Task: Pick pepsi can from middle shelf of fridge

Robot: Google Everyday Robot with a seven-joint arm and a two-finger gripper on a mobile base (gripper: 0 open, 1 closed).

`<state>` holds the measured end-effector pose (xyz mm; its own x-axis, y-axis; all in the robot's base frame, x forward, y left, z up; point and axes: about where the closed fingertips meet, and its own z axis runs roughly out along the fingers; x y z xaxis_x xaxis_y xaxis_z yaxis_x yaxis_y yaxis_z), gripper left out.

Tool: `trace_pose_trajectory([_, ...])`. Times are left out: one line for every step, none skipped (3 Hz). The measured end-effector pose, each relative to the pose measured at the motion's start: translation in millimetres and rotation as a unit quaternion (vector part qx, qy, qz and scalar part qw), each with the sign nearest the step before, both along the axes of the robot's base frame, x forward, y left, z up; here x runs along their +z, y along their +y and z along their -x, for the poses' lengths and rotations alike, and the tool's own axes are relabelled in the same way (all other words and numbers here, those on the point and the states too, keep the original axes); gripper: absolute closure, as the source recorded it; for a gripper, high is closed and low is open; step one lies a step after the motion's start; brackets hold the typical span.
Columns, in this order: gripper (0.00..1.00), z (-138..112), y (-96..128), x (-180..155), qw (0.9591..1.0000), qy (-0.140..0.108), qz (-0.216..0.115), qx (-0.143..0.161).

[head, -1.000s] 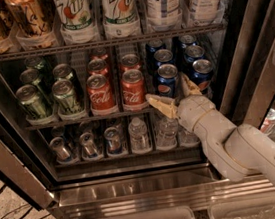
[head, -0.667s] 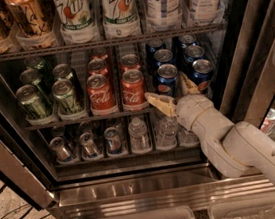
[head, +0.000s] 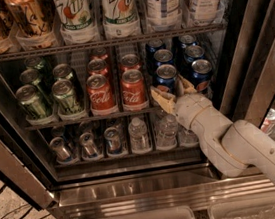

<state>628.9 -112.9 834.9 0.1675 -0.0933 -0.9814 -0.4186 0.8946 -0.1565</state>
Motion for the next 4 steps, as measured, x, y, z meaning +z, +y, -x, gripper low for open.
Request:
trace_pose_trajectory([0.88, 0.0, 0.0, 0.0, 1.0, 0.0, 0.0, 0.0])
trace_pose_trajectory([1.0, 0.0, 0.0, 0.0, 1.0, 0.0, 0.0, 0.0])
trace_pose_trajectory([1.0, 2.4, -4.0, 22.7, 0.9998, -0.014, -0.003, 0.01])
trace_pose_trajectory([1.0, 10.2, -10.6, 58.7, 0.9989, -0.039, -0.001, 0.028])
